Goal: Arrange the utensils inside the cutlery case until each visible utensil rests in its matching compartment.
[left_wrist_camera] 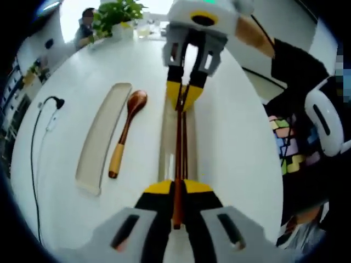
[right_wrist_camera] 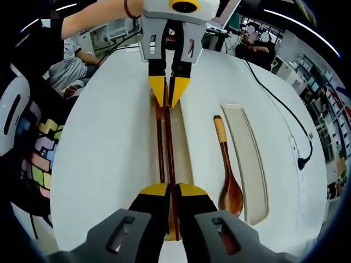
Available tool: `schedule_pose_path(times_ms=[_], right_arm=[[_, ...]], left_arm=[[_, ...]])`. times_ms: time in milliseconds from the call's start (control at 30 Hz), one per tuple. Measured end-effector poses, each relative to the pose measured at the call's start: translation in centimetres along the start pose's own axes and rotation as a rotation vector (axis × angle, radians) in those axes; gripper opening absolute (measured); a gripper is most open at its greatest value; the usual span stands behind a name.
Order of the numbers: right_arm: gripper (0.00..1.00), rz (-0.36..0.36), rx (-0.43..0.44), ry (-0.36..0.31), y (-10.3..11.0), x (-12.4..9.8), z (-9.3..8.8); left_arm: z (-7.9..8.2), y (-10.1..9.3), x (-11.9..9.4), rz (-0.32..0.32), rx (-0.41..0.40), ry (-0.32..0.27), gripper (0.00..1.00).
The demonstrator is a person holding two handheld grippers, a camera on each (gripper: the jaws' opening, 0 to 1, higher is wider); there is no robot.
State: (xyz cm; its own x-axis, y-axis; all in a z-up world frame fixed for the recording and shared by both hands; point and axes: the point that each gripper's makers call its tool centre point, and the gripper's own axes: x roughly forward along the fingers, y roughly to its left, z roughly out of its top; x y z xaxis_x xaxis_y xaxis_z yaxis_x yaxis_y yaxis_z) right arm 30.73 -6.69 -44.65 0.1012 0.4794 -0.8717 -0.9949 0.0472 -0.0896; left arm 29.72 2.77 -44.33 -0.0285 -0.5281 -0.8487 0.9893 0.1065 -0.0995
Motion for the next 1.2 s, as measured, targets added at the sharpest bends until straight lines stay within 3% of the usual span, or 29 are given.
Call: schedule_pose_path(times_ms=[400, 700, 1200], right_arm=[[0.03, 0.017, 0.013, 0.003, 0.7, 0.4, 0.0], [0.04, 0.021, 0.023, 0.014, 0.0, 0.9, -0.2], [0.05, 0.010, 0.035, 0.025, -0.3, 0.9, -0.5]], left_arm=[[-0.5, -0.2, 0.7, -0.019, -0.017, 0.005, 0.05], [-0.9, 0.1, 1.1, -0.014, -0.031, 0.026, 0.06], [-1.2, 0.9, 1.2, 0.030, -0.006, 0.047, 0.06]])
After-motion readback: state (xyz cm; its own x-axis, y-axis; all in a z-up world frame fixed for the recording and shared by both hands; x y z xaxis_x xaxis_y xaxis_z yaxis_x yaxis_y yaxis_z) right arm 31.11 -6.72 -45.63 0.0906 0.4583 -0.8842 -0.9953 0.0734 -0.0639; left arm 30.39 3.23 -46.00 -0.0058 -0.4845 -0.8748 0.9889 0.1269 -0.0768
